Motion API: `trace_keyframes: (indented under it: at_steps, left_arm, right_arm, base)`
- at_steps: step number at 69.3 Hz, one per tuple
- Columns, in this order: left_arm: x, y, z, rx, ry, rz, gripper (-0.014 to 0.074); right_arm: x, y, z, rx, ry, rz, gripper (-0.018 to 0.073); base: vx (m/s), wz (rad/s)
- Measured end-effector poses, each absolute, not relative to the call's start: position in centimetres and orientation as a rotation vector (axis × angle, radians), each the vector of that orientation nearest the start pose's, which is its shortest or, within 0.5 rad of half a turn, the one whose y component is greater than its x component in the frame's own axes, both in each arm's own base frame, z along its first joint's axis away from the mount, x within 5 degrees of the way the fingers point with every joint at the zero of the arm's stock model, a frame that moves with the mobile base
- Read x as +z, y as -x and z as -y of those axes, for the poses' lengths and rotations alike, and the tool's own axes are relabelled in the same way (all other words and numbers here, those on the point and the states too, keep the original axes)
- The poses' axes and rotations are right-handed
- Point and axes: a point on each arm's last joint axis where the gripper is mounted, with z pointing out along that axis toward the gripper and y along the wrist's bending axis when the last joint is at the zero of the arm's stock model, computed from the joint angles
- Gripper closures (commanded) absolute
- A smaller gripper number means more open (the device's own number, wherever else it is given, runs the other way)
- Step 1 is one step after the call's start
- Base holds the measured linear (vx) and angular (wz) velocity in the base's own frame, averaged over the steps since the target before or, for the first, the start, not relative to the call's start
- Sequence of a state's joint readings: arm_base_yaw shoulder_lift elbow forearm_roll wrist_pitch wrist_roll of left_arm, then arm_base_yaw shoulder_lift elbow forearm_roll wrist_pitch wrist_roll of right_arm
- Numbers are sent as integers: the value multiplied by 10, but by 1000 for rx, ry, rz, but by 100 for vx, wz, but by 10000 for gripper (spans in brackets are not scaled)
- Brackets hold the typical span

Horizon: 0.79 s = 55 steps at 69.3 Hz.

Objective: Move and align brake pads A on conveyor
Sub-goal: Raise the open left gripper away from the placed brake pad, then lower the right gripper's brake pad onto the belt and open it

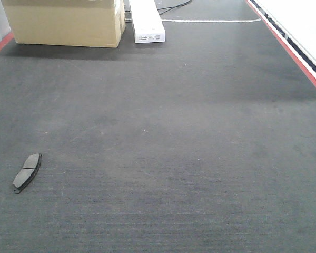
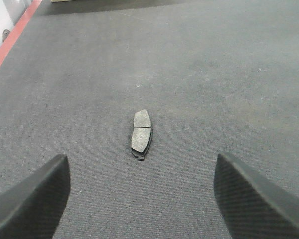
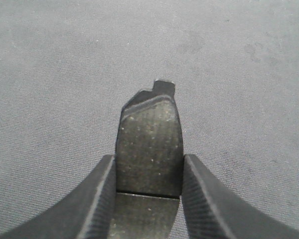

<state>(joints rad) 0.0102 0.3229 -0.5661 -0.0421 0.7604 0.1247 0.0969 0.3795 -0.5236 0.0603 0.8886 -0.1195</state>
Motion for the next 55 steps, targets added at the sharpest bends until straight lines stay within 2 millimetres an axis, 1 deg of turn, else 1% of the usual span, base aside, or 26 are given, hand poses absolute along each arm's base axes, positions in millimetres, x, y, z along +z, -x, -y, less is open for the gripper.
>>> trace_keyframes:
  at_steps: [16,26,32,39,49,55]
  left_arm:
    - [313,-57,2,38,-103,-1998,42]
    - [313,-57,2,38,-103,-1998,42]
    - [313,-57,2,38,-103,-1998,42]
    - [313,-57,2,38,-103,-1998,42]
    - [313,-57,2,38,-103,-1998,42]
    - [313,-57,2,38,-103,-1998,42]
  right_arm:
    - [286,-65,-11,64,224,-2229,566]
    - [281,-81,-13,84,224,-2320,566]
    - [279,-96,-16,98,222,-2379,566]
    - [279,-118,-18,111,217,-2447,566]
    - [280,-154,-22,113,218,-2537,566]
    - [277,-179,-24,114,220,-2602,566]
  base:
    - [0,0]
    - [0,0]
    - [0,0]
    - [0,0]
    - [0,0]
    - [0,0]
